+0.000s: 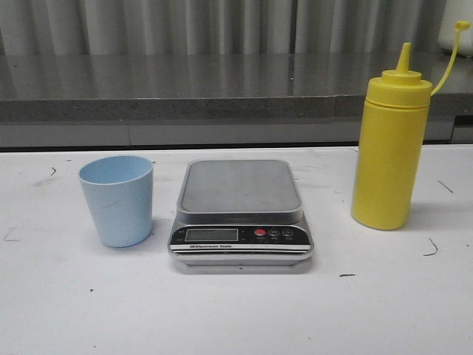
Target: Pour seasoning into cup on scale with both arms
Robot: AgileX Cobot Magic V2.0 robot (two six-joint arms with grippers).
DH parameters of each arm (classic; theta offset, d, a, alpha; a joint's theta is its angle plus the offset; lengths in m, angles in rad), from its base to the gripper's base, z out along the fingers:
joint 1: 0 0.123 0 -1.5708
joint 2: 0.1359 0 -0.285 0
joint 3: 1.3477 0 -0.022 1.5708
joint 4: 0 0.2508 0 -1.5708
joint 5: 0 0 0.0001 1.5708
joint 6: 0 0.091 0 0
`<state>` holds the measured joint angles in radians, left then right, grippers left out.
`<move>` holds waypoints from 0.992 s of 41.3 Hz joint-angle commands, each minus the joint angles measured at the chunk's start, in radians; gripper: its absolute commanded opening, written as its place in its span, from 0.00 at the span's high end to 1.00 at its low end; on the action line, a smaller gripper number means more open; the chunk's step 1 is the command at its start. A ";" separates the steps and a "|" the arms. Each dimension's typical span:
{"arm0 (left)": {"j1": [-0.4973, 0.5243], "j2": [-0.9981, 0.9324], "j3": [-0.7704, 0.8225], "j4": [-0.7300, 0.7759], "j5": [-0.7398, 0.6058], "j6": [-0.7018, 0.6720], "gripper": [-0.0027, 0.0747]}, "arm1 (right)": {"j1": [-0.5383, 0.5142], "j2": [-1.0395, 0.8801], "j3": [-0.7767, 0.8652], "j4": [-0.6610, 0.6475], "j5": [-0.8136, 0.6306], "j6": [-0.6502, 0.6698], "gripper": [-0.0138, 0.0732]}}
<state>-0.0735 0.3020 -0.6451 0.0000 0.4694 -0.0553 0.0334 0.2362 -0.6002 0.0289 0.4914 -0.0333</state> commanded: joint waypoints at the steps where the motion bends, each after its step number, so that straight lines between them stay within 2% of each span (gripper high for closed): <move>1: -0.006 0.069 -0.044 0.000 -0.033 -0.006 0.99 | -0.001 0.093 -0.046 -0.011 -0.004 -0.003 0.92; 8: -0.006 0.149 -0.044 0.000 0.023 -0.006 0.99 | -0.001 0.206 -0.044 -0.011 0.054 -0.003 0.92; 22: -0.006 0.257 -0.042 -0.017 0.052 -0.006 0.99 | -0.001 0.368 -0.044 -0.011 0.090 -0.003 0.91; 25: -0.006 0.282 -0.042 -0.017 0.058 -0.006 0.99 | -0.001 0.386 -0.044 -0.011 0.097 -0.003 0.84; 28: -0.006 0.307 -0.042 -0.017 0.061 -0.006 0.98 | -0.001 0.396 -0.044 -0.011 0.097 -0.003 0.70; 31: -0.006 0.337 -0.042 -0.017 0.061 -0.006 0.91 | -0.001 0.402 -0.044 -0.011 0.097 -0.003 0.50; 35: -0.006 0.375 -0.042 -0.017 0.059 -0.004 0.72 | -0.001 0.402 -0.044 -0.011 0.097 -0.003 0.30; 38: -0.014 0.409 -0.046 -0.017 0.059 0.015 0.54 | -0.001 0.402 -0.043 -0.011 0.097 -0.003 0.23; 41: -0.041 0.453 -0.059 -0.019 0.061 0.014 0.40 | -0.001 0.402 -0.043 -0.011 0.097 -0.003 0.23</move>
<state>-0.0871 0.7164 -0.6557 -0.0087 0.5944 -0.0467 0.0334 0.6324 -0.6112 0.0268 0.6464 -0.0333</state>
